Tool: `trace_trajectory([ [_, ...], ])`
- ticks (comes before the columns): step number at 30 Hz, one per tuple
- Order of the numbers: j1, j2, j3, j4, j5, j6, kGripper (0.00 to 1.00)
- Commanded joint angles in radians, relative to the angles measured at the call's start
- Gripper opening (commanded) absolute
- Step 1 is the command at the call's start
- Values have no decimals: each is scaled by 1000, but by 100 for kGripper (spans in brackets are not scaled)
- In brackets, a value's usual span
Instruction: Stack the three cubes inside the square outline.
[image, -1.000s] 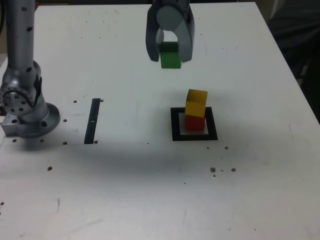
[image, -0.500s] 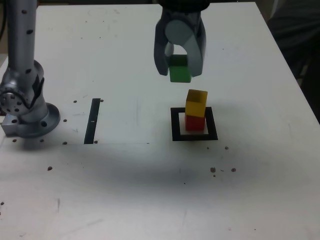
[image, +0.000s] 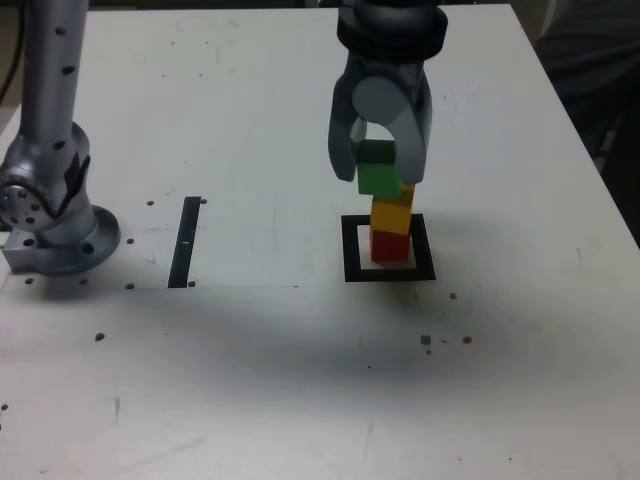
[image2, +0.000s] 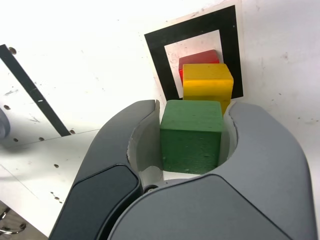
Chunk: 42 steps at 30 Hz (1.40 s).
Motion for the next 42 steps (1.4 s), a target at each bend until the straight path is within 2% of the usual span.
trace_trajectory([
  [1, -3, 5, 0, -10, -1, -3, 33],
  [8, -3, 13, 6, -37, 7, -4, 33],
  [10, -3, 14, 11, -43, 9, -4, 37],
  [12, -3, 15, 18, -46, 9, -4, 49],
  [16, -2, 15, 34, -56, 13, 0, 81],
  [19, -2, 13, 41, -65, 19, 2, 92],
  [28, -2, -27, 65, -92, 41, -1, 99],
  [33, -2, -78, 97, -102, 59, -5, 99],
  [42, -2, -195, 237, -116, 65, -27, 99],
])
